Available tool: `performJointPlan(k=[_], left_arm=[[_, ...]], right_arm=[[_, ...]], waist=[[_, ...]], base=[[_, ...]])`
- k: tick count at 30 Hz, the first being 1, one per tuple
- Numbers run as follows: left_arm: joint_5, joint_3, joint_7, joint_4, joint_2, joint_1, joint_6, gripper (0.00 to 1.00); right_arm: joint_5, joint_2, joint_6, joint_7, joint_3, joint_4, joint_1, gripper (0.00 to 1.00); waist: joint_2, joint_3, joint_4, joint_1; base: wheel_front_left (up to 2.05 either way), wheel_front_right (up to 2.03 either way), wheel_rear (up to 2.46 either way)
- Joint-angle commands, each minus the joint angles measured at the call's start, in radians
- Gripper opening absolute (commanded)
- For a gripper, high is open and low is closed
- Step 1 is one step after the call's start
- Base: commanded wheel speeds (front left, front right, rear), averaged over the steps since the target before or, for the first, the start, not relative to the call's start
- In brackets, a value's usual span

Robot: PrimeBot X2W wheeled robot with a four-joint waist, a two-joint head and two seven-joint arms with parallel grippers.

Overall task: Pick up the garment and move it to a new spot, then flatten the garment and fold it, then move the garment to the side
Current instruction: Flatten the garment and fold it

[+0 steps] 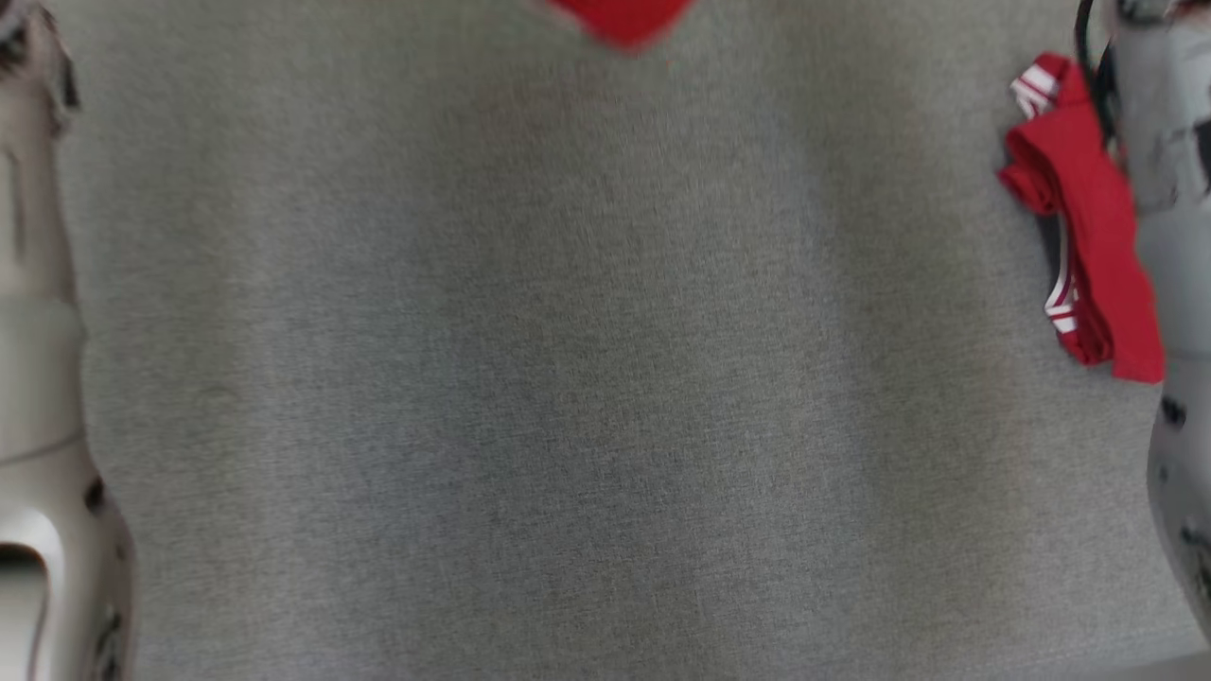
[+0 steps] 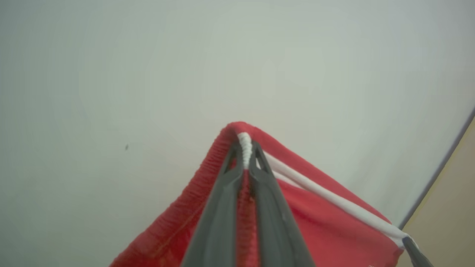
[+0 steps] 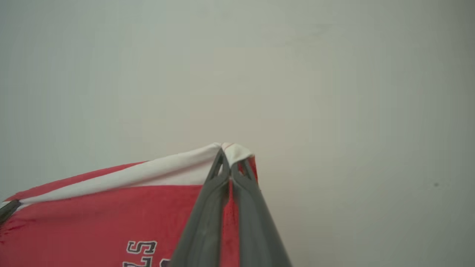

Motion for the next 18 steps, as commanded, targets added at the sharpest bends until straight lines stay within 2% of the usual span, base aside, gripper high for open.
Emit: performJointPlan(k=[1, 4, 7, 13, 18], left_arm=[[0.004, 0.018, -0.031, 0.012, 0.013, -0.028, -0.008, 0.00], [-0.003, 0.044, -0.109, 0.032, 0.010, -0.073, -0.022, 0.00], [-0.047, 0.078, -0.174, 0.046, -0.001, -0.074, -0.041, 0.00], [-0.085, 0.025, -0.212, 0.050, 0.008, 0.044, -0.062, 0.00], [-0.172, -0.066, -0.222, -0.048, 0.022, 0.213, -0.063, 0.00]], right_arm=[[-0.022, 0.008, -0.003, -0.043, -0.017, 0.021, -0.042, 0.00], [-0.071, 0.003, -0.003, -0.130, -0.042, 0.071, -0.119, 0.00], [-0.102, 0.005, -0.003, -0.167, -0.042, 0.105, -0.145, 0.00], [-0.123, -0.022, -0.003, -0.177, 0.074, 0.160, -0.070, 0.00], [-0.065, -0.065, -0.003, -0.154, 0.228, 0.110, 0.047, 0.00]], waist=[[-0.0003, 0.114, -0.047, -0.0004], [-0.0003, 0.130, -0.043, -0.0004], [-0.0003, 0.139, -0.035, -0.0004], [-0.0003, 0.127, -0.022, -0.0004], [-0.0003, 0.083, -0.003, -0.0004]], base=[[0.00, 0.00, 0.00], [0.00, 0.00, 0.00], [0.00, 0.00, 0.00], [0.00, 0.00, 0.00], [0.00, 0.00, 0.00]])
